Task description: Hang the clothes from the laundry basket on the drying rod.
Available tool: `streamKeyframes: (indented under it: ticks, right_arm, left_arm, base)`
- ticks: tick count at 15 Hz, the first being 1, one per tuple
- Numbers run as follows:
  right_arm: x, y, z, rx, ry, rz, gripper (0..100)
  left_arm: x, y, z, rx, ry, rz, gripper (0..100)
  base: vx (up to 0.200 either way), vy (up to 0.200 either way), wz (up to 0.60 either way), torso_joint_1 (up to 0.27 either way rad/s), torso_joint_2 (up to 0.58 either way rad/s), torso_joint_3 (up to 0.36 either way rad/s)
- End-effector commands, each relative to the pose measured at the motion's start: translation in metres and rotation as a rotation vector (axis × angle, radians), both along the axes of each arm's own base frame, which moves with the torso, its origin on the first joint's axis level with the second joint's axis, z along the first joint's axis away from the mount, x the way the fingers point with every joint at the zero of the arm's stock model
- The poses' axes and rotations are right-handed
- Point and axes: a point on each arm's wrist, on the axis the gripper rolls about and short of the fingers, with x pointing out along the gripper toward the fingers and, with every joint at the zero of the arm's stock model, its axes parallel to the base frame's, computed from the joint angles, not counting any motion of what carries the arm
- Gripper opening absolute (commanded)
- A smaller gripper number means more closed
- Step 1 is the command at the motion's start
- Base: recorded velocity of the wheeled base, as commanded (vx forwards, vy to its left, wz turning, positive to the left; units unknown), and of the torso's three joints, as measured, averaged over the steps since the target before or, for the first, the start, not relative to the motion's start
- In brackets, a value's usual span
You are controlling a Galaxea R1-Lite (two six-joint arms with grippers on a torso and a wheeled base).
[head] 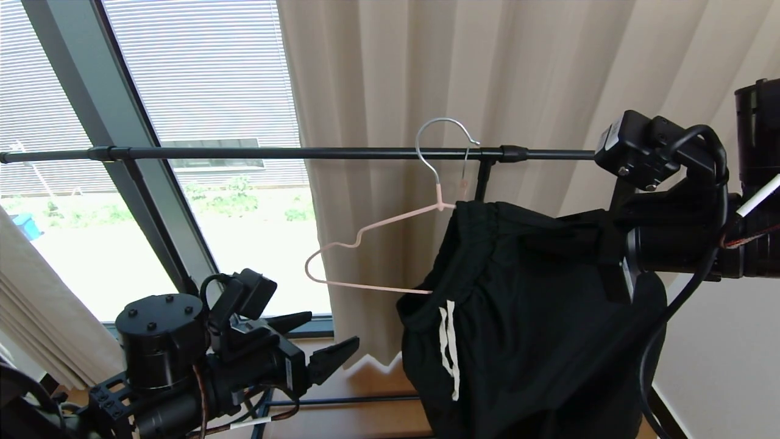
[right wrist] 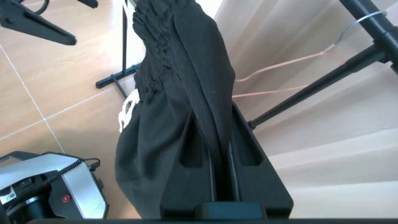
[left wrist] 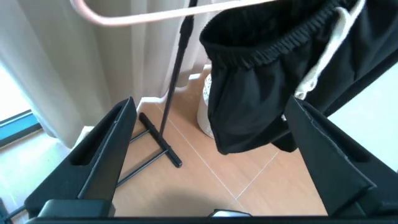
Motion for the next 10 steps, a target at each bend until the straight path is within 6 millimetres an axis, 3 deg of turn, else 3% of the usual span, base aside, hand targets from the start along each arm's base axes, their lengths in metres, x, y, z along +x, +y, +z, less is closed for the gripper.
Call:
streamKeyframes:
  ticks: [1, 5, 10]
  right_arm:
    - [-0.002, 0.002, -0.001, 0.011, 0.017, 0.006, 0]
    - [-0.020, 0.013, -0.003, 0.051, 0.055, 0.061, 0]
    - [-0.038, 0.016, -0.008, 0.052, 0.057, 0.115, 0]
  left_arm:
    - [0.007, -0.006, -0.011, 0.011, 0.037, -0.001, 100]
    - [0.032, -0.043, -0.038, -0.038, 0.147, 0.161, 100]
    - [0.038, -0.049, -0.035, -0.098, 0.167, 0.180, 100]
  base:
    - [0.000, 0.000, 0.00, 0.000, 0.00, 0.000]
    - [0.000, 0.000, 0.00, 0.000, 0.00, 0.000]
    - [0.000, 0.000, 0.00, 0.000, 0.00, 0.000]
